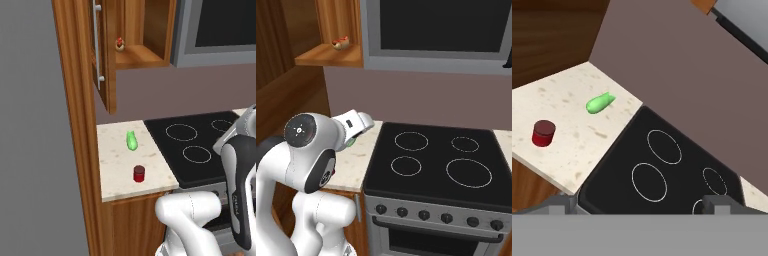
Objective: Pick the canned food and jam from the counter and place them in the cabinets closest to them.
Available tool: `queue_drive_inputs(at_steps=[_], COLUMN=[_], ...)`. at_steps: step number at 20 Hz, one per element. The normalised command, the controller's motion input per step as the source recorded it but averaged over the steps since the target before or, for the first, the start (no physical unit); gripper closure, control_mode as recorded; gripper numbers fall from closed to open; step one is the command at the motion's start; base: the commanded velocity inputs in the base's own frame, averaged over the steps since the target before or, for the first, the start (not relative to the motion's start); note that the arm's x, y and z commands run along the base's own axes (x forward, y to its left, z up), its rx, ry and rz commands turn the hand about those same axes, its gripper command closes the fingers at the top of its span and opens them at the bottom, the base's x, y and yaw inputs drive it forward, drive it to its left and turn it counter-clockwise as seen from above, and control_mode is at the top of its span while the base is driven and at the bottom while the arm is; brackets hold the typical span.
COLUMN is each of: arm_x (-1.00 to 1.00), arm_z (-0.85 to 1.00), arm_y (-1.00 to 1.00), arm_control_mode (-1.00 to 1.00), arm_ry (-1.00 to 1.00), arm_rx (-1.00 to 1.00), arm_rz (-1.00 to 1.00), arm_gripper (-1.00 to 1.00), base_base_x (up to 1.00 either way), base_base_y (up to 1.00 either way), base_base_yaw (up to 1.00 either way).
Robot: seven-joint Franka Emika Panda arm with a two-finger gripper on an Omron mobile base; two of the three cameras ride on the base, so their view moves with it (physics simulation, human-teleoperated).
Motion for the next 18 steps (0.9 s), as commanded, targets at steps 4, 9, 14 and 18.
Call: queue_drive_inputs(at_steps=[4,9,14,18], arm_x=[0.0,0.0,0.0,0.0], arm_z=[0.0,-0.01,-0.16,-0.24], arm_y=[0.0,0.05,0.29,0.51], arm_control_mode=[1.0,-1.0,-1.0,-1.0], arm_ry=[0.0,0.0,0.0,0.03], arm_rx=[0.0,0.01,0.04,0.0], arm_rz=[0.0,0.0,-0.01,-0.03], arm_gripper=[-1.0,-1.0,-1.0,-1.0], base_base_x=[0.02,0.0,0.0,0.0], base_base_y=[0.04,0.0,0.0,0.0], base_base_yaw=[0.0,0.0,0.0,0.0])
